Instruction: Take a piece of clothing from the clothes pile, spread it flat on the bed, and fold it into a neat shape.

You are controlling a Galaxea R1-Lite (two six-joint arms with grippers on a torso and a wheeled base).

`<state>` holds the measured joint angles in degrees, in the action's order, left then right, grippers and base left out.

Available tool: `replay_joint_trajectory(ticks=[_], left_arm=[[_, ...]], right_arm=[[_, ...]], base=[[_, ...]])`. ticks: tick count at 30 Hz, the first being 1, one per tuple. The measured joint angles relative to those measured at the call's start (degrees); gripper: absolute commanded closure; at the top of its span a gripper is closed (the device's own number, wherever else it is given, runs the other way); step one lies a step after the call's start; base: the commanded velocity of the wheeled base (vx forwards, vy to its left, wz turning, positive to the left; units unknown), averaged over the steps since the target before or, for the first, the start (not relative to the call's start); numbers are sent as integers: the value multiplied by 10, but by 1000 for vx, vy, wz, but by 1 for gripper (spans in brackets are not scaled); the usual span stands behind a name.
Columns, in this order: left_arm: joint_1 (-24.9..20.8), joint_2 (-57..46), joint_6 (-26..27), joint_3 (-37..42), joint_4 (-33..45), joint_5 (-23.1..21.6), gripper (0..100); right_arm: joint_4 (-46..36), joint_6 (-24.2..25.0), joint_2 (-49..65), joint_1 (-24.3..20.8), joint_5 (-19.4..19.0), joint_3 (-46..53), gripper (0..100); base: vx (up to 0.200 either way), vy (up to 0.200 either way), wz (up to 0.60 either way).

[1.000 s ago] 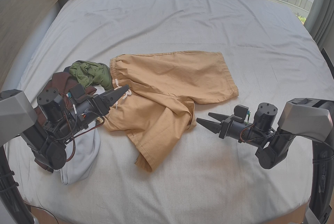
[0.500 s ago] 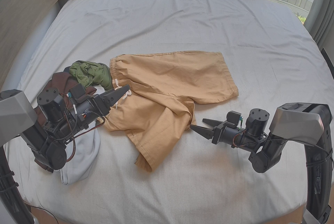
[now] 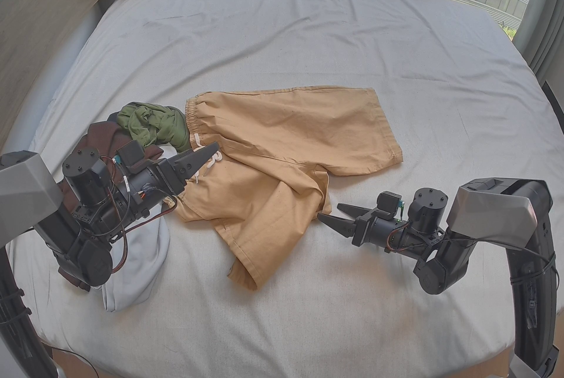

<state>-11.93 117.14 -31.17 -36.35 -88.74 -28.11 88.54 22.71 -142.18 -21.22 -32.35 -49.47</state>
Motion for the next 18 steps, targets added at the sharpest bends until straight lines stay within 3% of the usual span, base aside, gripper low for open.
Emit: replay_joint_trajectory(ticks=[18], left_arm=[[0, 0, 1, 0, -1, 1, 0]], right_arm=[[-1, 1, -2, -7, 0, 2, 100]], base=[[0, 0, 0]])
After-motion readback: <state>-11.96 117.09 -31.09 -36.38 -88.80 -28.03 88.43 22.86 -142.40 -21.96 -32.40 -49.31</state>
